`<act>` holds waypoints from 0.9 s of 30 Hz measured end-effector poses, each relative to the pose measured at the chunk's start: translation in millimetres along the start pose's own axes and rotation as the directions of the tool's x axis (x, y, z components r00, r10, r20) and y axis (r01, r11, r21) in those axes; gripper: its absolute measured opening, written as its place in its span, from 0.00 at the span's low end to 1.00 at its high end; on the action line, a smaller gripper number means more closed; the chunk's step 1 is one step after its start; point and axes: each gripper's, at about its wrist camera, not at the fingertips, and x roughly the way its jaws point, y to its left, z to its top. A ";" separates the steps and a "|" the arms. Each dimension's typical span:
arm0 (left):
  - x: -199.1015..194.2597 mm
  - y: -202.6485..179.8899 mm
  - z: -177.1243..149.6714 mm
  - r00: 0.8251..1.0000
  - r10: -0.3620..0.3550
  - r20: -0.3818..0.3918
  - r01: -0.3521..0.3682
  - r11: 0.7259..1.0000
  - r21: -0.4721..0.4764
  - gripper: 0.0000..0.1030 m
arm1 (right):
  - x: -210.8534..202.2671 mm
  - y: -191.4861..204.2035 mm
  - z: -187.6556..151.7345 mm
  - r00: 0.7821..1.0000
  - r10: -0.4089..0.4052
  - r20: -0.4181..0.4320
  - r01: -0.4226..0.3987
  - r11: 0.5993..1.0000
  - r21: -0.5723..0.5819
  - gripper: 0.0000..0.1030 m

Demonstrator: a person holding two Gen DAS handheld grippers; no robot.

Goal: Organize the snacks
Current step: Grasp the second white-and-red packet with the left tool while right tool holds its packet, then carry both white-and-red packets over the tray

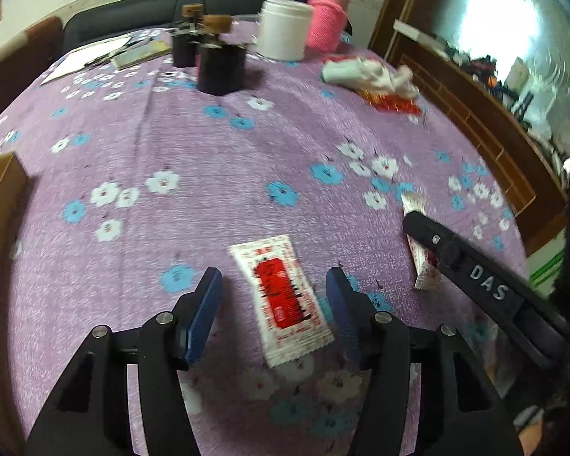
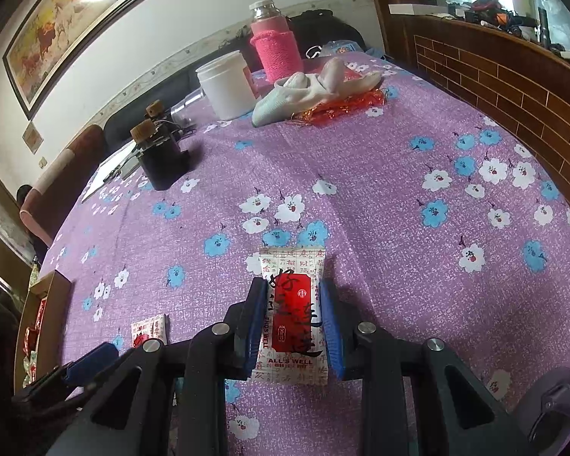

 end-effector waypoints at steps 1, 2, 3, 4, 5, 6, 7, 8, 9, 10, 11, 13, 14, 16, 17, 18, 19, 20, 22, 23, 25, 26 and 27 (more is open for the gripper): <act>2.5 -2.6 -0.4 1.000 0.017 0.003 -0.017 1.000 0.017 0.53 | -0.1 -0.1 0.1 1.000 0.002 0.000 -0.002 1.000 0.001 0.29; 3.7 -5.7 -0.8 0.999 0.048 0.021 -0.049 0.998 0.044 0.53 | -0.2 0.1 0.2 1.000 0.005 0.000 -0.005 1.000 0.001 0.29; 5.1 -8.1 -1.9 0.996 0.081 0.033 -0.083 0.994 0.069 0.44 | -0.3 0.4 0.1 1.000 0.006 0.000 -0.006 1.000 0.001 0.29; 4.7 -9.3 -3.2 0.993 0.107 0.050 -0.112 0.989 0.092 0.27 | -0.2 0.7 0.3 1.000 0.007 0.000 -0.007 1.000 -0.001 0.29; 3.9 -8.8 -3.5 0.993 0.104 0.056 -0.109 0.989 0.100 0.26 | -0.2 1.4 0.4 1.000 0.008 0.001 -0.008 1.000 -0.003 0.29; 2.6 -5.5 -3.7 0.995 0.090 0.050 -0.094 0.991 0.094 0.25 | -0.2 1.7 0.3 1.000 0.008 0.002 -0.008 1.000 -0.005 0.29; 1.7 -1.9 -3.1 0.996 0.079 0.042 -0.083 0.993 0.085 0.24 | -0.4 2.4 0.2 1.000 0.007 0.004 -0.007 1.000 -0.008 0.29; -0.6 3.4 -2.5 0.998 0.056 0.033 -0.058 0.996 0.071 0.24 | -0.8 2.8 0.1 1.000 0.007 0.007 -0.007 1.000 -0.011 0.29; -2.4 7.3 -2.2 0.999 0.040 0.028 -0.042 0.997 0.058 0.24 | -1.1 3.7 0.0 1.000 0.007 0.009 -0.006 1.000 -0.015 0.29; -6.8 14.4 -1.9 0.999 0.020 0.028 -0.021 0.999 0.036 0.24 | -1.4 4.7 -0.2 1.000 0.006 0.012 -0.006 1.000 -0.020 0.29; -9.8 17.1 -1.6 0.999 0.009 0.031 -0.009 1.000 0.024 0.24 | -1.4 5.2 -0.1 1.000 0.007 0.013 -0.007 1.000 -0.023 0.29; -22.8 30.1 -2.0 0.998 -0.041 0.045 0.042 0.999 -0.017 0.24 | -3.0 6.8 -0.5 1.000 0.017 0.020 -0.016 0.999 -0.030 0.29; -29.9 36.9 -1.7 0.997 -0.052 0.054 0.054 0.998 -0.035 0.24 | -4.4 7.8 -0.5 0.999 0.026 0.025 -0.026 0.999 -0.034 0.29; -50.6 52.7 -2.3 0.993 -0.078 0.085 0.084 0.994 -0.073 0.24 | -8.8 11.5 -0.8 0.998 0.058 0.037 -0.056 0.997 -0.046 0.29; -57.3 58.0 -3.1 0.992 -0.084 0.095 0.092 0.992 -0.084 0.24 | -11.2 14.0 -1.0 0.995 0.090 0.039 -0.088 0.995 -0.053 0.29; -70.8 67.6 -5.1 0.990 -0.084 0.115 0.095 0.990 -0.100 0.24 | -14.0 16.2 -1.8 0.991 0.125 0.039 -0.123 0.991 -0.057 0.29; -77.7 73.1 -6.7 0.989 -0.081 0.124 0.094 0.990 -0.106 0.24 | -15.9 19.4 -2.0 0.989 0.144 0.039 -0.141 0.988 -0.061 0.29; -88.6 82.0 -9.7 0.988 -0.076 0.137 0.092 0.989 -0.116 0.24 | -17.2 23.3 -2.5 0.986 0.161 0.034 -0.158 0.985 -0.067 0.29; -112.1 106.9 -18.1 0.985 -0.049 0.165 0.075 0.985 -0.155 0.24 | -18.6 33.3 -5.1 0.978 0.207 0.001 -0.206 0.976 -0.070 0.29; -116.9 114.4 -19.5 0.985 -0.038 0.170 0.067 0.983 -0.168 0.24 | -21.2 41.4 -8.0 0.973 0.231 -0.020 -0.232 0.970 -0.074 0.29; -131.1 140.3 -28.7 0.984 -0.002 0.178 0.040 0.976 -0.213 0.24 | -27.1 55.6 -12.1 0.967 0.253 -0.032 -0.255 0.962 -0.096 0.29; -136.6 152.8 -34.1 0.984 0.018 0.179 0.024 0.972 -0.234 0.24 | -31.7 68.8 -14.4 0.961 0.273 -0.042 -0.276 0.954 -0.113 0.29; -142.7 166.7 -40.2 0.983 0.044 0.180 0.003 0.967 -0.255 0.24 | -34.3 77.7 -15.5 0.957 0.286 -0.048 -0.289 0.949 -0.125 0.29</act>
